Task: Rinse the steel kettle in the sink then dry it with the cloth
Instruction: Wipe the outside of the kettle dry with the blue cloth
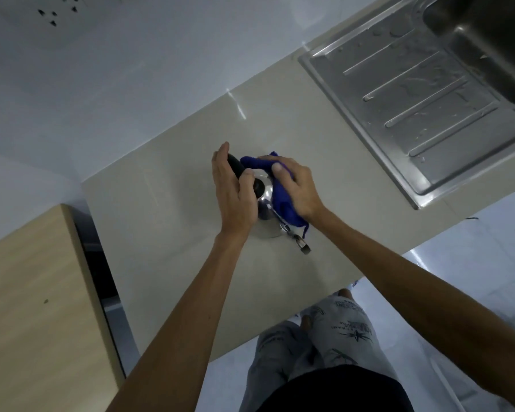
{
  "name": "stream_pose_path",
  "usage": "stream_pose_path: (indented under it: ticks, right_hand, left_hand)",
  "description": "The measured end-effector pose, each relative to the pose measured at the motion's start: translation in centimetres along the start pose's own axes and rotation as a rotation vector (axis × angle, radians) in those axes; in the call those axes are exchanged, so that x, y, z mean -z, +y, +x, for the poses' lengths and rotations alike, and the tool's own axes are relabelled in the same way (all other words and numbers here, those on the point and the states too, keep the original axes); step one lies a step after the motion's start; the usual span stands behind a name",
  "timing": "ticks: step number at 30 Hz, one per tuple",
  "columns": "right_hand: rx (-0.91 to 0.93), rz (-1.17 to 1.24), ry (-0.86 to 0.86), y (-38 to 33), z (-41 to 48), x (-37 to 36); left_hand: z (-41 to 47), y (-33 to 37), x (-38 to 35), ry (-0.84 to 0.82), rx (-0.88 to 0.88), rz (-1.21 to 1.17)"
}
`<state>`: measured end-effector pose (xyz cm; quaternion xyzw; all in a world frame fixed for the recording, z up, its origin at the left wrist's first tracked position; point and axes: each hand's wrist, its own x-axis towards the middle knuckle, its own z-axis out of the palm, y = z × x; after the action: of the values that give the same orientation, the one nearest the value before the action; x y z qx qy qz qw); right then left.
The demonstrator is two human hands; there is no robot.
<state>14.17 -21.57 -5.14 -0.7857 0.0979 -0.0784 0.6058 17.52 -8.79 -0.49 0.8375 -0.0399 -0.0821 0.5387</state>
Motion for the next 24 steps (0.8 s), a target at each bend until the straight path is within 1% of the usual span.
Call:
stream_pose_path:
  ticks: [2, 3, 4, 6, 7, 8, 11, 13, 15, 17, 18, 19, 21, 22, 24]
  right_hand:
    - [-0.263, 0.165, -0.088, 0.0, 1.3, 1.2]
    - [-0.283, 0.157, -0.12, -0.7, 1.1, 1.2]
    - [-0.243, 0.143, -0.131, -1.5, 0.5, 0.8]
    - [-0.085, 0.114, -0.082, -2.0, -1.1, -0.1]
    - [-0.081, 0.133, -0.063, -1.8, -1.4, -0.3]
    - [-0.122, 0.15, -0.067, -1.1, -1.2, -0.3]
    - [-0.33, 0.204, -0.133, 1.8, 0.7, 0.8]
    - [-0.385, 0.187, -0.145, 0.8, 0.5, 0.7]
    - [-0.305, 0.169, -0.095, -1.8, -1.0, -0.1]
    - [-0.157, 0.117, -0.021, -2.4, -2.6, -1.1]
    - [-0.131, 0.1, -0.006, -1.5, -2.7, -1.5]
    - [-0.185, 0.129, -0.033, -0.8, -2.3, -1.2]
    - [-0.381, 0.261, -0.087, 2.1, -0.6, -0.2]
    - [-0.435, 0.301, -0.112, 3.2, 0.1, 0.2]
    - [-0.408, 0.255, -0.11, 1.9, 0.2, -0.2]
  left_hand:
    - [-0.2, 0.1, 0.0, 0.001, -0.01, 0.018]
    - [-0.2, 0.2, 0.1, -0.011, -0.02, 0.034]
    - [-0.1, 0.1, 0.3, -0.03, -0.031, 0.052]
    - [0.4, -0.2, 0.9, -0.095, -0.071, 0.099]
    - [0.8, -0.4, 1.1, -0.136, -0.09, 0.131]
    - [1.0, -0.4, 1.2, -0.174, -0.099, 0.166]
    - [1.2, -0.1, 1.7, -0.233, -0.097, 0.265]
    - [1.8, -0.2, 2.2, -0.281, -0.151, 0.356]
    - [2.7, -0.8, 2.9, -0.348, -0.231, 0.472]
    - [3.4, -1.3, 3.2, -0.389, -0.275, 0.545]
    - [3.5, -1.4, 3.2, -0.4, -0.286, 0.558]
    - [3.6, -1.4, 3.3, -0.409, -0.295, 0.559]
    - [3.6, -1.5, 3.4, -0.411, -0.31, 0.558]
    - [3.5, -1.4, 3.4, -0.409, -0.317, 0.56]
    - [3.7, -1.3, 3.5, -0.403, -0.318, 0.565]
